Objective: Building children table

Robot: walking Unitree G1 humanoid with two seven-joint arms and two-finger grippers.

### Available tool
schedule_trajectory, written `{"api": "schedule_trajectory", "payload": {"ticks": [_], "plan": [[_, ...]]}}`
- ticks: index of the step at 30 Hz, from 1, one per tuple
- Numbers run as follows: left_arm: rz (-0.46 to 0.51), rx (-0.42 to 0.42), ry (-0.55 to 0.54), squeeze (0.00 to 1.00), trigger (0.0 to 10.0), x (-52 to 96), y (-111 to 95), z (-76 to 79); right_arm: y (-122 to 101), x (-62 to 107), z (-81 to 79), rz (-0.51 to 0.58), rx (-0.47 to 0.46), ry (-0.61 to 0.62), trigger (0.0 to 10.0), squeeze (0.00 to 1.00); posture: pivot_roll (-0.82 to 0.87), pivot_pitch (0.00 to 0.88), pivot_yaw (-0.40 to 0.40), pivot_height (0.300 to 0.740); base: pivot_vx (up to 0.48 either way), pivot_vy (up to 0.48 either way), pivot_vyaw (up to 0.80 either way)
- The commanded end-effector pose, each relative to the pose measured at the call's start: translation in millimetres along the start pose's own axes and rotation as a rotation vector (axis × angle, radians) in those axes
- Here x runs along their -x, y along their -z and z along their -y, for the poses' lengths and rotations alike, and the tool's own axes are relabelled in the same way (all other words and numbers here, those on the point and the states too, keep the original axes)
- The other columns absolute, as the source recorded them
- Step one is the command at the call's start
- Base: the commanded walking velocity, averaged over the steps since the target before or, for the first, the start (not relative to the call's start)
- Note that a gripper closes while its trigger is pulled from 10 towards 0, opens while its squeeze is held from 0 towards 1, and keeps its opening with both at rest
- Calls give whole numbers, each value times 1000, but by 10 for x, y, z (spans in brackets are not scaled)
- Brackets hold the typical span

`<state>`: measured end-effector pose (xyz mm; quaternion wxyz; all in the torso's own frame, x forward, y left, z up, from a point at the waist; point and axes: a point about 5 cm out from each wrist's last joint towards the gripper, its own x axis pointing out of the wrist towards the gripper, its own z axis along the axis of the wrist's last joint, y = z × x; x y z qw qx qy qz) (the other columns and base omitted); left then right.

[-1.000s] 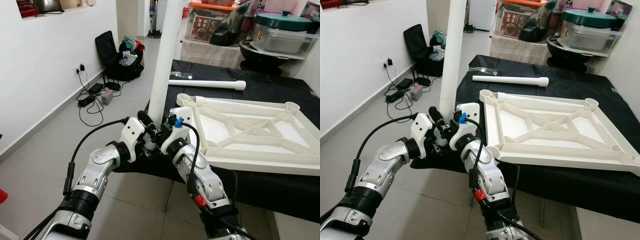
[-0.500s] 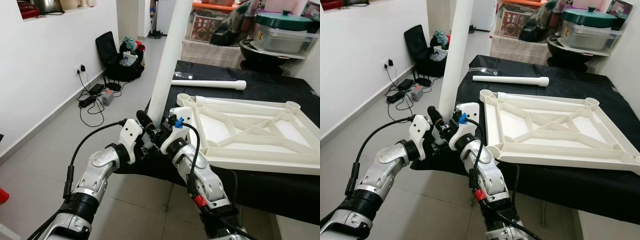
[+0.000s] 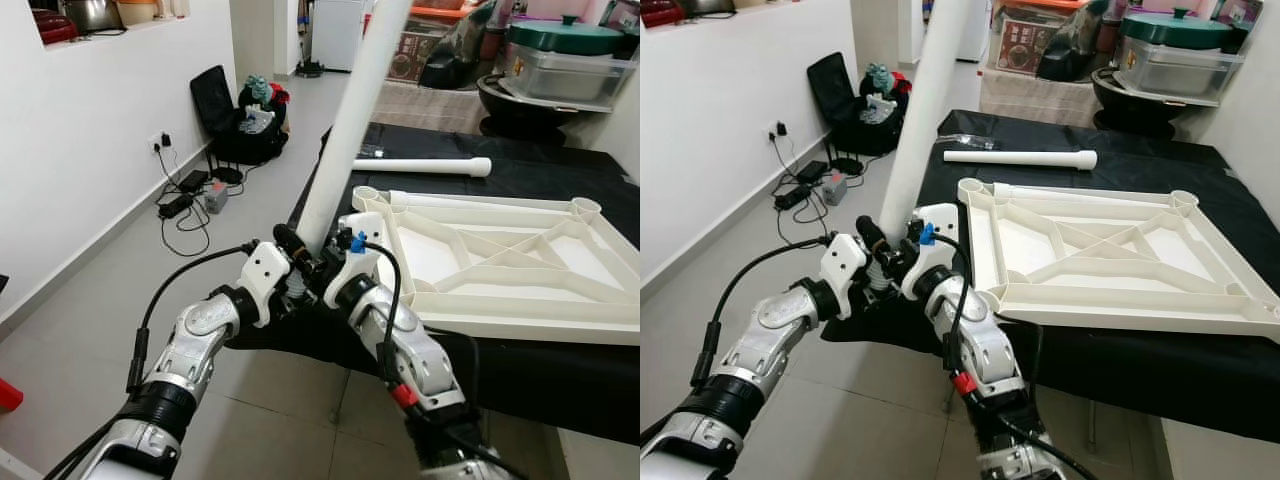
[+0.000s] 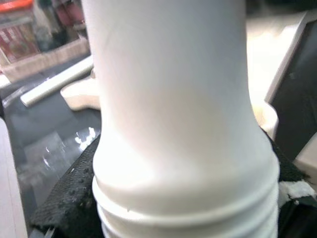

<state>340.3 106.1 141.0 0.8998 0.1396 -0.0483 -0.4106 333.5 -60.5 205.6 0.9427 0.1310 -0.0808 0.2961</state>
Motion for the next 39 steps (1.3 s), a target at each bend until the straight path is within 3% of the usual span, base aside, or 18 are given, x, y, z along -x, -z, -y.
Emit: {"api": "schedule_trajectory", "payload": {"ticks": [1,2,3,4,20,21,22,23,25,26,27,29,39], "plan": [[0,-17,6,0,10000,18,1,-10,-10,6,16,2,-12,3,10000,1000,-7,0,-36,740,0,0,0],[0,-22,5,0,10000,26,3,-21,-7,0,5,-9,-4,-2,10000,722,-3,0,-37,740,0,0,0],[0,-25,4,0,10000,32,5,-28,-6,-5,-2,-17,1,-6,10000,722,-3,0,-37,740,0,0,0],[-2,-31,4,0,10000,40,12,-35,-16,-11,-13,-19,4,-15,10000,0,-3,0,-36,740,0,0,0],[-87,-183,98,0,10000,228,132,-96,-317,-93,58,-21,-168,-128,10000,0,-12,0,-32,740,0,0,0],[-88,-191,100,0,10000,246,133,-106,-328,-92,69,-26,-194,-126,7137,0,-2,0,-32,740,0,0,0],[-88,-191,100,0,10000,246,133,-106,-328,-92,69,-26,-194,-126,7137,0,-2,0,-32,740,0,0,0],[-98,-197,104,0,10000,287,163,-108,-324,-83,80,-31,-259,-124,3686,0,-10,0,-24,740,0,0,0],[-102,-198,106,0,10000,297,174,-104,-318,-79,83,-33,-278,-122,3686,0,-10,0,-24,740,0,0,0],[-99,-195,113,0,10000,299,170,-96,-314,-75,95,-43,-305,-117,824,0,-3,0,-31,740,0,0,0],[-96,-192,116,0,10000,308,167,-100,-301,-67,98,-61,-330,-126,0,0,-3,0,-28,740,0,0,0],[-104,-201,124,0,10000,334,168,-124,-291,-35,121,-96,-374,-143,0,0,-9,0,-28,740,0,0,0],[-123,-221,136,0,10000,397,198,-165,-321,75,194,-149,-391,-156,0,0,-11,0,-28,740,0,0,0]]}}
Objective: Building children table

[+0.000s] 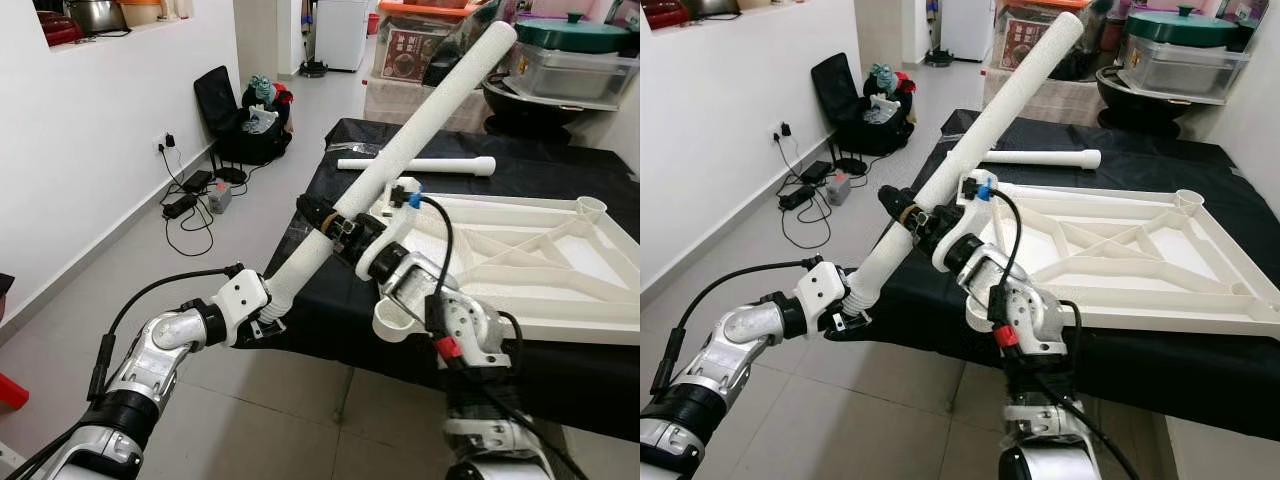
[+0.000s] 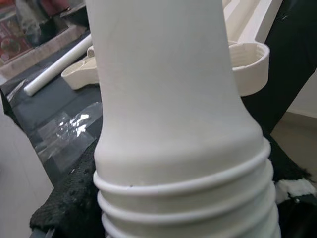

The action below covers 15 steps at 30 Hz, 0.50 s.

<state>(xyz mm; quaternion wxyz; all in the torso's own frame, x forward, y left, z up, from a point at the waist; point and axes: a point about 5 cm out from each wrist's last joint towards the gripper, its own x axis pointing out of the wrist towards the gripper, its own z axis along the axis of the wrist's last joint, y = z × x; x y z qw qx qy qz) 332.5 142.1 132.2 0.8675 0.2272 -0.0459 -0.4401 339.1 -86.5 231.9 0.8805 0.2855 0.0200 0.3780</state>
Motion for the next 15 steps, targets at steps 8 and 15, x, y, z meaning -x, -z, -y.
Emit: {"api": "schedule_trajectory", "payload": {"ticks": [8,15], "plan": [[-5,0,28,0,10000,26,-11,-22,9,95,-4,-58,-27,-7,0,0,-11,0,-32,740,0,0,0],[30,28,43,1000,10000,65,-8,-18,-9,105,-12,-56,-13,-1,0,0,-17,0,-31,740,0,0,0]]}}
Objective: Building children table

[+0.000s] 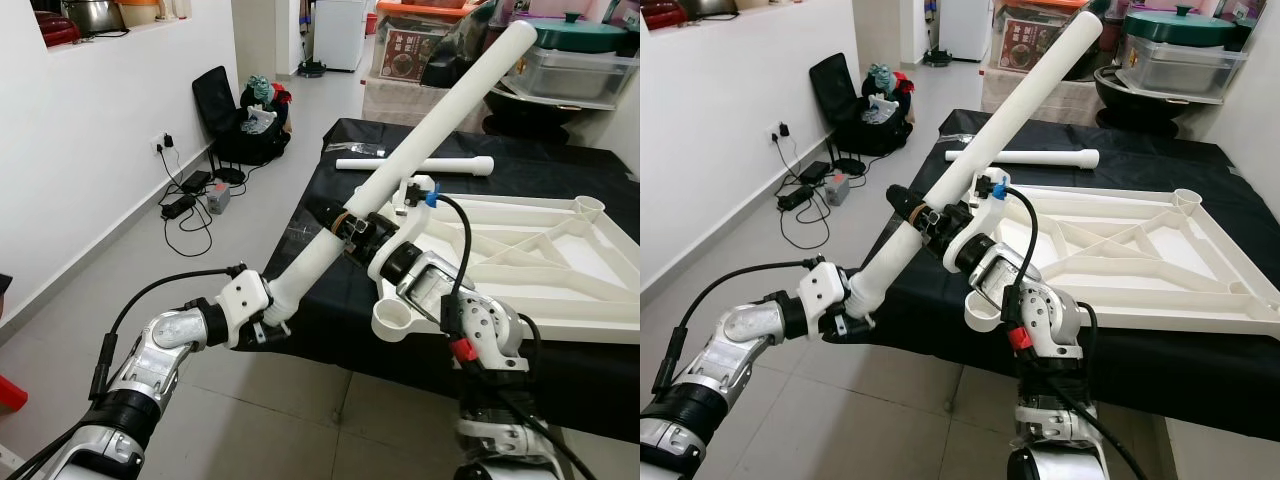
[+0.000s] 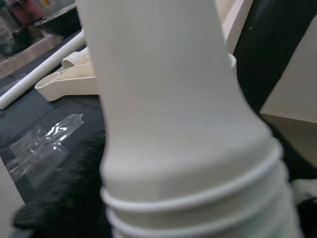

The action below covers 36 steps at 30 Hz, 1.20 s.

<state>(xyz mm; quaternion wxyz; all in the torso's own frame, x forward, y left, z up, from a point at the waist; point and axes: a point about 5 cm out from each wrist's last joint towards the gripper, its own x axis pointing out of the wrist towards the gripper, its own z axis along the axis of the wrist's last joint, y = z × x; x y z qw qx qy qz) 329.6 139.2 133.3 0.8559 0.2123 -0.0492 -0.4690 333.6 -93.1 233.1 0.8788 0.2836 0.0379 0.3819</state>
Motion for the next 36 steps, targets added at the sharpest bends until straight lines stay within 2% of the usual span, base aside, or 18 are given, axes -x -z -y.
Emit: {"api": "schedule_trajectory", "payload": {"ticks": [1,7,9,10,17,19,22,25,31,32,35,36], "plan": [[-3,7,-14,1000,10000,72,17,-46,20,23,-7,-21,-2,-4,0,0,-17,0,-31,740,0,0,0],[74,62,-52,1000,10000,61,-46,-50,-62,37,48,26,59,52,0,0,-12,0,-39,740,0,0,0],[100,76,-80,1000,10000,71,-67,-51,-125,58,122,55,116,106,0,0,-11,0,-39,740,0,0,0],[117,82,-117,1000,10000,88,-85,-81,-214,84,215,91,158,177,0,0,-10,0,-39,740,0,0,0],[143,95,-180,1000,10000,100,-122,-152,-370,148,334,154,205,270,0,0,-16,0,-37,740,0,0,0],[158,100,-233,1000,10000,88,-140,-182,-479,218,405,202,246,338,0,0,-12,0,-40,740,0,0,0],[158,100,-233,1000,10000,88,-140,-182,-479,218,405,202,246,338,0,0,-12,0,-40,740,0,0,0],[169,117,-312,1000,10000,95,-153,-189,-655,324,465,319,291,432,0,0,-9,0,-41,740,0,0,0],[157,129,-347,1000,10000,92,-148,-187,-769,354,435,414,319,456,0,0,-15,0,-39,740,0,0,0],[156,134,-357,741,10000,78,-153,-189,-798,358,419,436,341,462,0,0,-16,0,-38,740,0,0,0],[156,134,-357,741,10000,78,-153,-189,-798,358,419,436,341,462,0,0,-16,0,-38,740,0,0,0],[161,144,-372,212,10000,61,-162,-193,-828,369,413,457,378,477,0,0,-14,0,-38,740,0,0,0]]}}
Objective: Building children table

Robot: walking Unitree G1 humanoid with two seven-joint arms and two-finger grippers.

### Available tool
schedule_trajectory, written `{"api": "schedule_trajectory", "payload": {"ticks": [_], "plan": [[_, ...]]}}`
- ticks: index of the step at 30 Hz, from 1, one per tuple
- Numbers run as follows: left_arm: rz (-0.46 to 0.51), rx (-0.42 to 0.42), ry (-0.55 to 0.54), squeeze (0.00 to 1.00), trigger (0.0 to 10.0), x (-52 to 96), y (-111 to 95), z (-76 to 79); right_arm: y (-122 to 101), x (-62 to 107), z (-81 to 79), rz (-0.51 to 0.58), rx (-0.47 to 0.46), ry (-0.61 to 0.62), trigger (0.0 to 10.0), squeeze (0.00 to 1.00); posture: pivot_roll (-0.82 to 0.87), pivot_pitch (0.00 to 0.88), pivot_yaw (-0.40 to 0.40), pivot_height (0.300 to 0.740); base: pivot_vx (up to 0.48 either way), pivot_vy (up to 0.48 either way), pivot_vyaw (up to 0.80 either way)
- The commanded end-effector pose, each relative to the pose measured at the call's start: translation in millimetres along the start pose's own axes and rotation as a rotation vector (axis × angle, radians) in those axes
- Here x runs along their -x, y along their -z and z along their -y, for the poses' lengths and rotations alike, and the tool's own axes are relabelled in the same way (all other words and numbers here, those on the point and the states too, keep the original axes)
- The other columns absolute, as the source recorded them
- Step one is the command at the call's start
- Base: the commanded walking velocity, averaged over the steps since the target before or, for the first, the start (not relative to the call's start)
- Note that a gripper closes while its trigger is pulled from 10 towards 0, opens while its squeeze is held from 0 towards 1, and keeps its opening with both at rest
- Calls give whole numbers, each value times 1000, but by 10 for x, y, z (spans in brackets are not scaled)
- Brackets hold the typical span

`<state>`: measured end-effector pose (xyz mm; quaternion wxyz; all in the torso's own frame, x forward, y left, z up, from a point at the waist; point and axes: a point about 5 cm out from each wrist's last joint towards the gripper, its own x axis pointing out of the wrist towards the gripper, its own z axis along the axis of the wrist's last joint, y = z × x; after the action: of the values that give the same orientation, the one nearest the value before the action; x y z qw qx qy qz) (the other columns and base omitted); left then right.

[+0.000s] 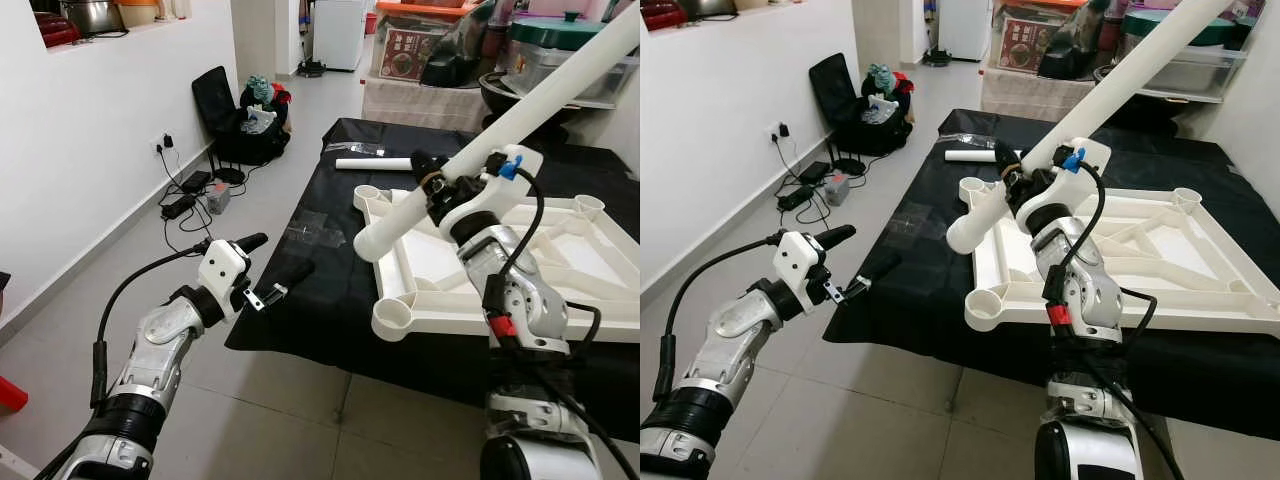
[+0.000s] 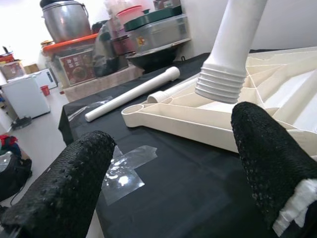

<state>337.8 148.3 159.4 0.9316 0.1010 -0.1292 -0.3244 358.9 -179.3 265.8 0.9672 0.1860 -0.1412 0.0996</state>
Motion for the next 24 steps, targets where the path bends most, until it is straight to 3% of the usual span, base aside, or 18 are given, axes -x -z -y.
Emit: {"api": "schedule_trajectory", "payload": {"ticks": [1,7,12,13,14,15,24], "plan": [[-9,9,-19,0,10000,2,11,19,-106,-11,-8,66,69,19,0,0,-8,0,-42,740,0,0,0],[0,27,-82,0,10000,23,-13,-35,-83,2,6,85,158,61,0,0,-22,0,-31,740,0,0,0],[5,55,-115,0,10000,-23,-22,-24,-71,8,3,82,121,93,0,0,-40,0,-17,740,0,0,0],[9,74,-119,0,10000,-45,-22,7,-60,20,6,77,106,109,3333,0,-39,0,-17,740,0,0,0],[9,74,-119,0,10000,-45,-22,7,-60,20,6,77,106,109,3333,0,-39,0,-17,740,0,0,0],[12,88,-120,0,10000,-63,-21,41,-43,33,11,66,88,123,10000,0,-38,0,-17,740,0,0,0],[12,108,-119,0,10000,-48,-22,128,104,55,27,1,87,162,10000,0,-22,0,-28,740,0,0,0]]}}
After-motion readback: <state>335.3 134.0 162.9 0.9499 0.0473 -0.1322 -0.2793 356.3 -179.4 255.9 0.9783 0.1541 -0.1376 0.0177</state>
